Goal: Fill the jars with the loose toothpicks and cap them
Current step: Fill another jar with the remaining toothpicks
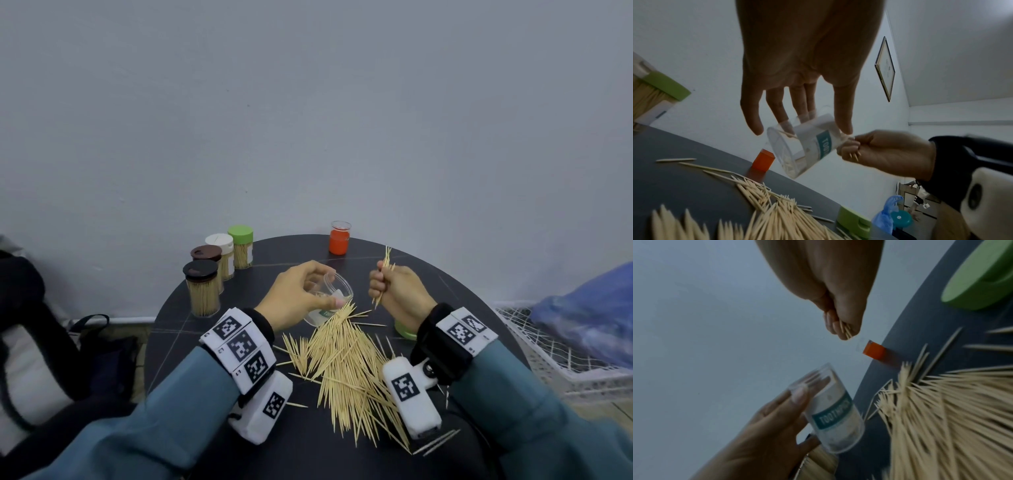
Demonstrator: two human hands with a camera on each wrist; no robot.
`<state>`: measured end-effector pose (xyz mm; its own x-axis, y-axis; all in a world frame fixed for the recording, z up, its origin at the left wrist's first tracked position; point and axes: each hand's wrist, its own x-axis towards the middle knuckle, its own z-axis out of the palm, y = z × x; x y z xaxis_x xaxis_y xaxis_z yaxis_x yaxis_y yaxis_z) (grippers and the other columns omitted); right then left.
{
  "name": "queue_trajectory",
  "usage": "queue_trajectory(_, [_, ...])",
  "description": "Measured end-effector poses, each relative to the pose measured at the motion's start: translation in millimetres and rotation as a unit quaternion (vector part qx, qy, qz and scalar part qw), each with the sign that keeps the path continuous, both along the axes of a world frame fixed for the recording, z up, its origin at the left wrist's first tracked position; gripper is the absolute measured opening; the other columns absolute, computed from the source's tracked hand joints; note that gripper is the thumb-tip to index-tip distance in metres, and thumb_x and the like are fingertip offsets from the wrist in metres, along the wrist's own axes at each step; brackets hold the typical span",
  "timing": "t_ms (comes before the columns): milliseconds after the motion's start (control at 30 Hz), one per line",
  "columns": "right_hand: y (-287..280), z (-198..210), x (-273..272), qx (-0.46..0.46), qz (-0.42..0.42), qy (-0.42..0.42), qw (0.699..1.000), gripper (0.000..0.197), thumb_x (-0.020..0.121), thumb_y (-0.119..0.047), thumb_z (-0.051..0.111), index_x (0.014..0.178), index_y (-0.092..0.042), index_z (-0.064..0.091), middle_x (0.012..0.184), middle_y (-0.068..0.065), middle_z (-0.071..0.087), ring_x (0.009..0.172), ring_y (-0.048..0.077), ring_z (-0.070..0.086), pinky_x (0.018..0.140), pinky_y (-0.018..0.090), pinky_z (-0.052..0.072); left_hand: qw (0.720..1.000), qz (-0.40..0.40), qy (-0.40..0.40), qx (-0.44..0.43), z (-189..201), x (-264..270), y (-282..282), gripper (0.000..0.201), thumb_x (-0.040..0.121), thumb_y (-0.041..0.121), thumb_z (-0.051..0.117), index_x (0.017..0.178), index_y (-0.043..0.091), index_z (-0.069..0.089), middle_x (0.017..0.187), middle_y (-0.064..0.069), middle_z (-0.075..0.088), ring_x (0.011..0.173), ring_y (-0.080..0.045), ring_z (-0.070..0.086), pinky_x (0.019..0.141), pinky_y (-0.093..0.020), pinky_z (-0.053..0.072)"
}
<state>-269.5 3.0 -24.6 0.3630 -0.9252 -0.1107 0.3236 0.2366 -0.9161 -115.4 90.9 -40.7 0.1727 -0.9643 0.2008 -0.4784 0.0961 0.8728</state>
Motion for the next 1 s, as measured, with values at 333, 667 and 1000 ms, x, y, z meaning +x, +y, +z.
queue_trajectory(333, [26.5,24.7,23.4,-0.186,0.028,-0.022,0.982,0.028,0.103,-0.012,0.023,0.085,-0.013,0.044,0.068,0.002,0.048,0.057,0.012,0.048,0.061,0.021,0.044,0.998,-0.023,0.046,0.020,0.9,-4.5,0.5,0.049,0.073,0.026,0.079,0.118,0.018,0.059,0.114,0.003,0.064,0.109,-0.015,0.059,0.092,-0.026,0.046])
queue_trajectory(667, [36.2,3.6,12.1,-0.258,0.106,0.007,0.960,0.019,0.102,-0.012,0.025,0.097,-0.006,0.043,0.099,0.007,0.067,0.084,0.001,0.067,0.069,0.011,0.049,0.992,-0.046,0.116,-0.001,1.4,-9.2,-2.4,0.048,0.076,0.025,0.077,0.120,0.020,0.059,0.110,0.002,0.068,0.103,-0.019,0.065,0.089,-0.034,0.052])
queue_trajectory(1000, [27.1,11.4,-10.3,-0.233,0.061,0.125,0.963,0.020,0.102,-0.020,0.029,0.102,-0.014,0.047,0.111,0.001,0.066,0.092,-0.015,0.057,0.087,0.014,0.031,0.995,-0.025,0.091,0.015,-2.4,-11.2,-6.5,0.046,0.071,0.031,0.079,0.112,0.025,0.060,0.113,0.004,0.064,0.106,-0.015,0.060,0.097,-0.036,0.048])
